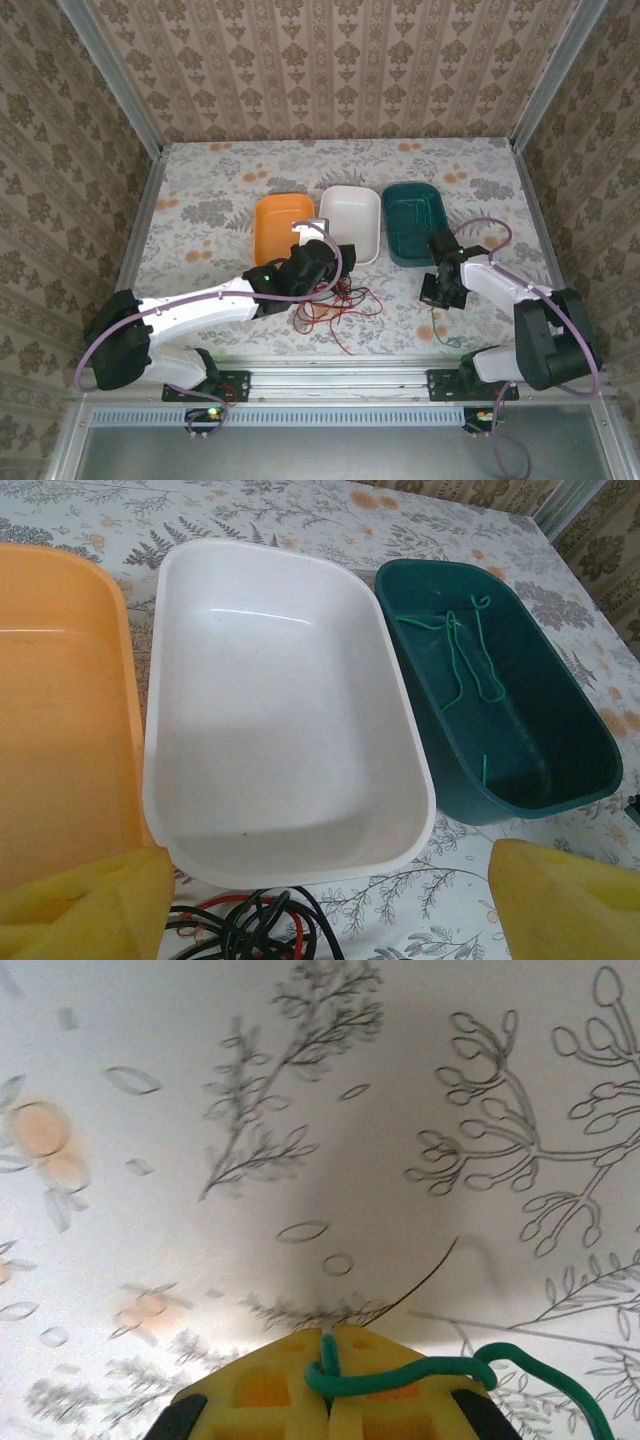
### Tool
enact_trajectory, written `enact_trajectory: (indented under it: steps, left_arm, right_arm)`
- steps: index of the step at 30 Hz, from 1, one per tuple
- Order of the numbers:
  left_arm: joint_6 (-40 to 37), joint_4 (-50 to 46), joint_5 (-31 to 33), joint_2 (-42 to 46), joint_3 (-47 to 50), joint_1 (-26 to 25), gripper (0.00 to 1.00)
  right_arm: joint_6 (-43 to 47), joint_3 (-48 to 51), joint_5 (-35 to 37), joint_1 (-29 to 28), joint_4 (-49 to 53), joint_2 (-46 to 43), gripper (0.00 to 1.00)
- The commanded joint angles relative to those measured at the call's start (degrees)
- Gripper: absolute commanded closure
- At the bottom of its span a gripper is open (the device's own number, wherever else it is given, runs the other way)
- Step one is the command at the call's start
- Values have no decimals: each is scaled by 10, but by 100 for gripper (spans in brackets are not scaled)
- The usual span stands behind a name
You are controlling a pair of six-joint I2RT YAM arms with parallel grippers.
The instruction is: Untangle the cables
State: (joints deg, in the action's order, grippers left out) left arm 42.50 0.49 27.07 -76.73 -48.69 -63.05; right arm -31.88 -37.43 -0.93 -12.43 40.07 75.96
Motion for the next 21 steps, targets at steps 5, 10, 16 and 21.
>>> enact_trajectory:
  steps: [5,10,16,21]
  left_arm:
    - [18,-6,13,12,9,-5,17]
    - [29,-16,11,12,10,-3,16]
    - [41,-52,14,17,10,-3,16]
    - [59,-86,7,27,18,-3,16]
  right_arm:
    - [-8,-76,12,-7,95,-140,100]
    - [7,-215,4,-7,94,-108,100]
    - [40,-387,-22,8,25,92,100]
    - [39,-455,-9,11,5,190,68]
